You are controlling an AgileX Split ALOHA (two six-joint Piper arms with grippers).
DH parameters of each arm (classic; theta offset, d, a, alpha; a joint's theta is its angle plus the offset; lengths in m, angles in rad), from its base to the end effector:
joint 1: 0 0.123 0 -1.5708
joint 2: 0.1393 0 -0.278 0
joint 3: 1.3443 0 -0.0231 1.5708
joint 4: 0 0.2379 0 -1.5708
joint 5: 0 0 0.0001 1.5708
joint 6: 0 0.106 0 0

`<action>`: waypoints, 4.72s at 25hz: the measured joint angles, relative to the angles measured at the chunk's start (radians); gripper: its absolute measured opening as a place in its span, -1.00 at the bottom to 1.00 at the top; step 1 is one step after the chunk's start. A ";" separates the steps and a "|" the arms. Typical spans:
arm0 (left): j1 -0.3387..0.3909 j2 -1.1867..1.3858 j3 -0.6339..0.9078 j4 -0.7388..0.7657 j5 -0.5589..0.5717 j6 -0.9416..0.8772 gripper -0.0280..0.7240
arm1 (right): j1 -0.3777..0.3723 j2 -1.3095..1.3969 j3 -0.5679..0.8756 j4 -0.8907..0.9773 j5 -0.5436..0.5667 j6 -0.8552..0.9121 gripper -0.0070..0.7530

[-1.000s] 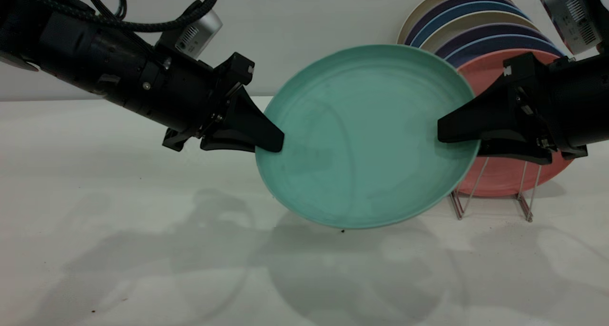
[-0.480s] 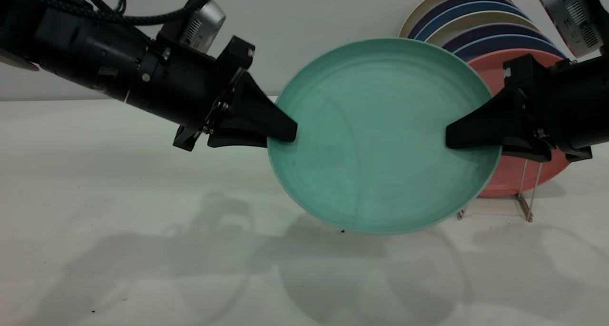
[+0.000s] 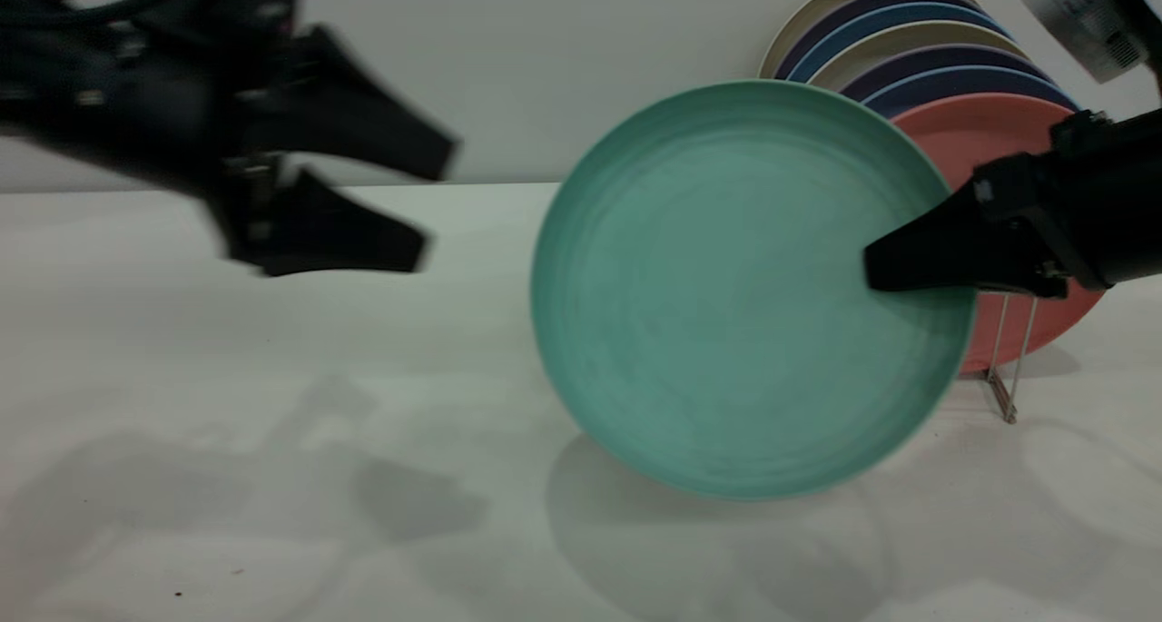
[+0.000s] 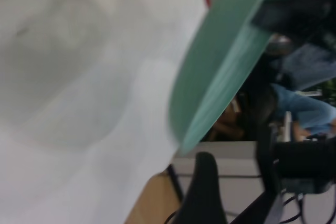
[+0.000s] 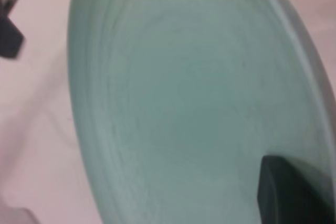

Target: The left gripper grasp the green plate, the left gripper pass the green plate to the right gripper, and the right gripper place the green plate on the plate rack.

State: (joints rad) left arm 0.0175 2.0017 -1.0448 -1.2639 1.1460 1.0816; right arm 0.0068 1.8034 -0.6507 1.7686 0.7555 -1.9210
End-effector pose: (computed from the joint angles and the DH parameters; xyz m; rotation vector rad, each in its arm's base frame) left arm 0.3286 -0.0864 0.1380 0.2737 2.5474 -1.4676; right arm 0.2857 0.0733 0.1245 -0.4197 2.2836 0.8570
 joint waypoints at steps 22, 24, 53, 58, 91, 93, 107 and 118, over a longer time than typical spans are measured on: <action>0.213 -0.003 -0.152 0.498 -0.154 -0.382 0.51 | -0.036 -0.249 -0.485 -1.239 -0.171 0.378 -0.80; 0.213 -0.003 -0.152 0.498 -0.154 -0.381 0.51 | -0.036 -0.238 -0.510 -1.260 -0.173 0.376 -0.80; 0.213 -0.003 -0.152 0.498 -0.191 -0.382 0.51 | -0.036 -0.029 -0.526 -1.094 -0.246 0.085 -0.80; 0.213 -0.003 -0.152 0.498 -0.197 -0.382 0.51 | -0.036 -0.008 -0.527 -1.092 -0.243 0.083 -0.79; 0.212 -0.146 -0.345 1.009 -0.107 -0.758 0.47 | -0.040 -0.304 -0.527 -1.390 0.264 1.673 0.19; 0.212 -0.187 -0.343 1.020 -0.058 -0.784 0.41 | -0.040 -0.312 -0.527 -1.524 0.372 1.759 0.14; 0.212 -0.843 0.044 1.022 0.015 -0.818 0.30 | -0.040 -0.880 -0.264 -1.682 0.477 1.815 0.11; 0.212 -1.476 0.306 1.024 0.019 -0.894 0.30 | -0.040 -1.287 -0.112 -1.539 0.485 1.735 0.11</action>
State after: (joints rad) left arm 0.2295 0.5256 -0.7390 -0.2397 1.1653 0.1873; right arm -0.0328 0.5160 -0.7628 0.2294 1.2401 -0.1862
